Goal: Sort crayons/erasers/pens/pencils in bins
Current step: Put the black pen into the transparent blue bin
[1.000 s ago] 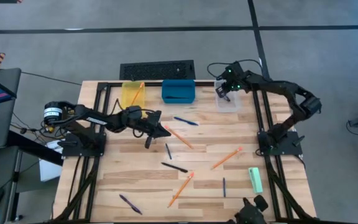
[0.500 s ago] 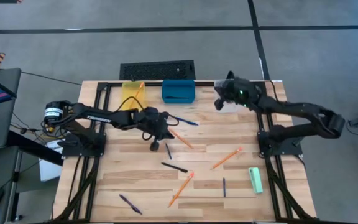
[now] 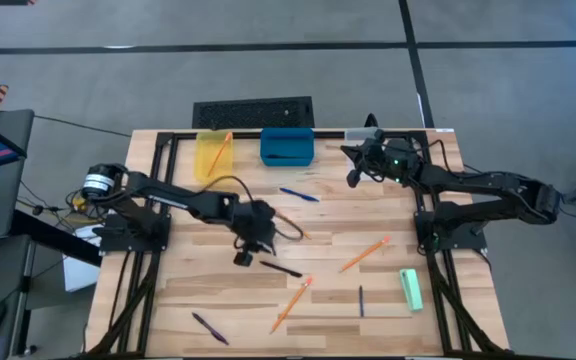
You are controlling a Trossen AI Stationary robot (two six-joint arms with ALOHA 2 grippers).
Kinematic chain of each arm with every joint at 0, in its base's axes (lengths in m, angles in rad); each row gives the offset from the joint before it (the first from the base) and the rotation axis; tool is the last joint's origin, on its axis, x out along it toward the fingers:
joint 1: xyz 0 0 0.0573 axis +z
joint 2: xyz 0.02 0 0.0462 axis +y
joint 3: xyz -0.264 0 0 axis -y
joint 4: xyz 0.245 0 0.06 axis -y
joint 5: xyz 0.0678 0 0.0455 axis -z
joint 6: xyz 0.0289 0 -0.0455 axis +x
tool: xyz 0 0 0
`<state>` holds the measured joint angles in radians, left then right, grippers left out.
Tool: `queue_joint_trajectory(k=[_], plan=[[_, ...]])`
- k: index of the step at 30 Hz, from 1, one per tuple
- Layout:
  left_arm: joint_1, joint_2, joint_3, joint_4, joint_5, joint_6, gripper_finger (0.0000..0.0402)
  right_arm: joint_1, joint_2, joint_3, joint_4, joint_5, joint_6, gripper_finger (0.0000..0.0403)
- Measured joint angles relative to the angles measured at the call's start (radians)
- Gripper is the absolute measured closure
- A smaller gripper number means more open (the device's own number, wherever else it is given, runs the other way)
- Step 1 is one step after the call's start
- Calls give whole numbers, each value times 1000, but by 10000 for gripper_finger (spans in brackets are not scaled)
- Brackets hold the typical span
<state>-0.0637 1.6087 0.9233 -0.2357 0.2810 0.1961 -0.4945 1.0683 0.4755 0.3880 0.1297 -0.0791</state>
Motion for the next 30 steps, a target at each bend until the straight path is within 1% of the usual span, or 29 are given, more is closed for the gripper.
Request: queue_joint_trajectory(k=[5, 10, 16, 26, 30], plan=[[-112, 62, 118, -81, -152, -32, 296, -6, 0, 0, 1, 0, -12, 399], [-170, 146, 199, -161, -240, -119, 285, -6, 0, 0, -9, 0, -26, 396], [-203, 222, 248, -155, -295, -172, 284, 9, 1, 0, -60, 3, -27, 395], [-239, 290, 248, -165, -321, -185, 284, 87, 1, 0, -72, 5, -26, 395], [-245, 303, 248, -161, -376, -185, 285, 105, 1, 0, -68, 7, -19, 395]])
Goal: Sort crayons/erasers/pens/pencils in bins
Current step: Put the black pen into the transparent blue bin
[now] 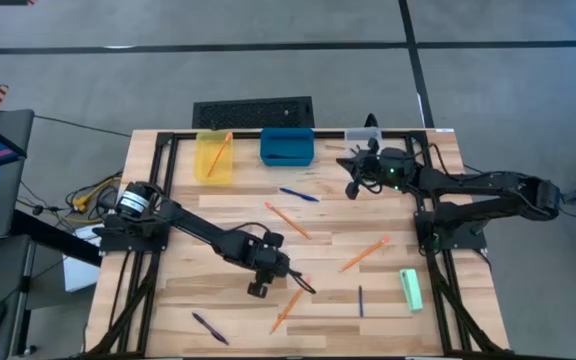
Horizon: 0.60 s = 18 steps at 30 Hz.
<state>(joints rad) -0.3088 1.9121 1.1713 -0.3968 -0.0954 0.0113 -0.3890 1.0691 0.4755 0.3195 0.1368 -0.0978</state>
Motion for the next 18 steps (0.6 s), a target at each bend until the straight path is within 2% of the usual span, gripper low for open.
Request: queue_joint_trajectory(k=[5, 12, 18], plan=[[0, 1, 0, -12, -73, 2, 293, 20, 0, 0, -4, 23, 1, 395], [13, 8, 0, -21, 19, -11, 299, 29, 0, 0, -5, 34, -4, 395], [33, 26, 4, -50, -1, -20, 300, 29, 0, 0, -3, 34, -5, 395]])
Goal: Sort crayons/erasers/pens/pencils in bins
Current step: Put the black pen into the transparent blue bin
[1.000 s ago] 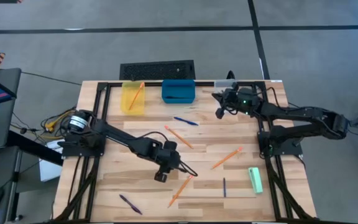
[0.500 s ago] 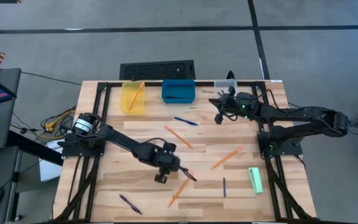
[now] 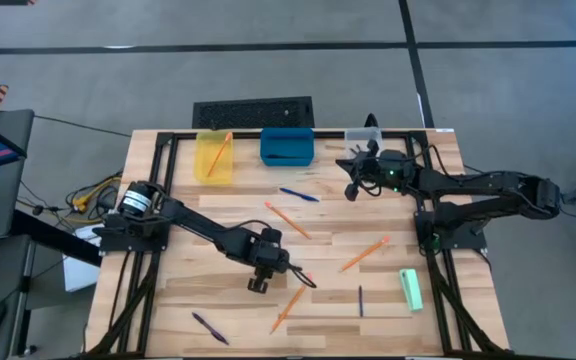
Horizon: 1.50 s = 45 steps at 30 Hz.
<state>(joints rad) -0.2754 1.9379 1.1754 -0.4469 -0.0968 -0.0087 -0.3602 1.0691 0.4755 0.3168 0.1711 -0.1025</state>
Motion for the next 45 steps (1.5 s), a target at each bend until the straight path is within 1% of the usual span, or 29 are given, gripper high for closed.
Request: queue_joint_trajectory(k=[4, 6, 9, 13, 15, 19, 23, 28, 32, 35, 39, 42, 45], plan=[[14, 21, 1, -2, 52, -11, 301, 0, 0, 0, 0, 0, 0, 395], [14, 30, 3, -3, 55, -11, 308, 0, 0, 0, -1, 0, -1, 395], [12, 32, 3, -11, 39, -7, 332, 0, 0, 0, -1, 0, -1, 395], [22, 33, 3, -20, 49, 3, 377, 0, 0, 0, -1, 0, -3, 395], [28, 33, 3, -22, 56, 9, 388, 0, 0, 0, -1, 0, -3, 395], [31, 32, 4, -27, 54, 39, 380, 0, 0, 0, -2, 0, -3, 395], [33, 25, 51, -90, 46, 79, 382, 0, 0, 0, -2, -1, -3, 395], [69, -26, 91, -185, -22, 121, 388, 0, 0, 0, -3, -1, -3, 395], [127, -105, 102, -257, -83, 130, 385, 0, 0, 0, -6, -1, -3, 395], [186, -167, 100, -263, -110, 165, 388, 0, 0, 0, -10, -1, -3, 395], [292, -236, 103, -243, -180, 230, 388, 0, 0, 0, -14, -1, -3, 395], [389, -261, 103, -188, -197, 295, 388, 0, 0, 0, -17, -1, -3, 395], [485, -260, 103, -105, -203, 378, 389, 0, 0, 0, -16, -2, -3, 395]])
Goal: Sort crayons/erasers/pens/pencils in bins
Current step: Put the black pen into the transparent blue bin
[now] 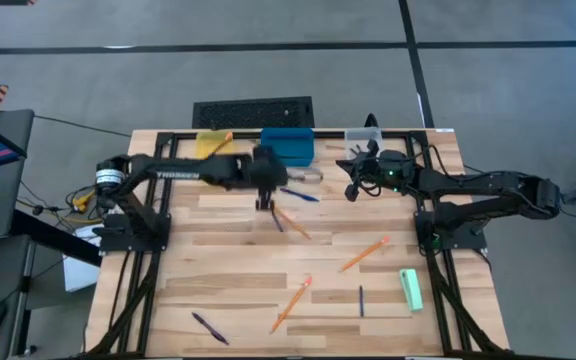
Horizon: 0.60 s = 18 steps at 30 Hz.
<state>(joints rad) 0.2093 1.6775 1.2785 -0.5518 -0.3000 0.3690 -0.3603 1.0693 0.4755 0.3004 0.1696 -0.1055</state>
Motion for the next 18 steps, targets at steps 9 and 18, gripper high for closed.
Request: queue_joint_trajectory(k=[9, 18], plan=[[257, 79, 7, 334, 116, 102, 389, 0, 0, 0, 7, 0, -8, 395], [384, 346, 272, 157, 238, 136, 389, -8, 0, 0, 26, -3, -32, 395]])
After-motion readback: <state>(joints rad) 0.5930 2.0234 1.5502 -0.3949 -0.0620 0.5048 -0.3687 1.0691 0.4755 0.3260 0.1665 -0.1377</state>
